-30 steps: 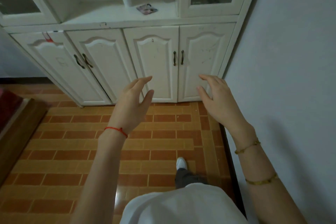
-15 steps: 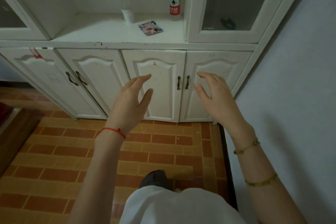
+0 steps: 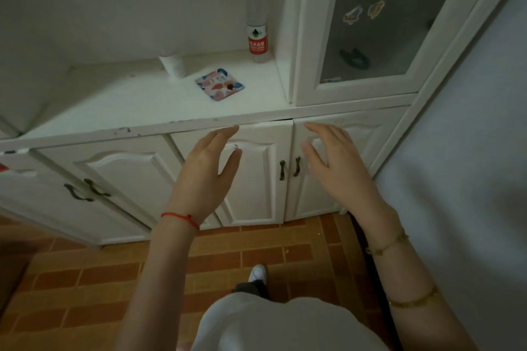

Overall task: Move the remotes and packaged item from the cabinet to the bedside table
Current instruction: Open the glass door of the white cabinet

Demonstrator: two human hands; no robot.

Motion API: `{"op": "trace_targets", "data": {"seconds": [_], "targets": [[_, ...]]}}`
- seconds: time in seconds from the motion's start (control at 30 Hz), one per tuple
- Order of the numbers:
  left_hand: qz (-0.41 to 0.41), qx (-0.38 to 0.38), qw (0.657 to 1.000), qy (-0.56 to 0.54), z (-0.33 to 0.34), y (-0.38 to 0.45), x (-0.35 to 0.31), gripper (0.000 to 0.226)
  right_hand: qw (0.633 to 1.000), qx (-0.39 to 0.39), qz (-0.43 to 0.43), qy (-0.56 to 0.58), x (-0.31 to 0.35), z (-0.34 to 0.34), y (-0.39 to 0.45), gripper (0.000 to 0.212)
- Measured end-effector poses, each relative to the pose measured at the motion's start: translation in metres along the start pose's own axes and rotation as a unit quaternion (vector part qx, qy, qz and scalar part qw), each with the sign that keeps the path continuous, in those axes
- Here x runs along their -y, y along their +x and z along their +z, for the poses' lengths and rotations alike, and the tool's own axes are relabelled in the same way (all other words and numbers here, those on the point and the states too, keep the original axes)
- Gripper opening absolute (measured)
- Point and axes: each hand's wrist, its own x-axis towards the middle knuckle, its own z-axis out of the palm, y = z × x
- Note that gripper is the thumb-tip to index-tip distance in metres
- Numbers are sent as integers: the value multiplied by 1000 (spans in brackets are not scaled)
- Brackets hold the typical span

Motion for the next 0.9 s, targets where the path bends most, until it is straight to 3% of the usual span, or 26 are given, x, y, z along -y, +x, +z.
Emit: {"op": "trace_targets", "data": {"seconds": [0.43,0.9], "targets": [[96,28,994,-38,-10,115,58,43,995,-78,68,0,24,31,76,45],[150,-4,985,-80,-22,188,20,42,983,-177,17,-52,30,-25,131,44]]}}
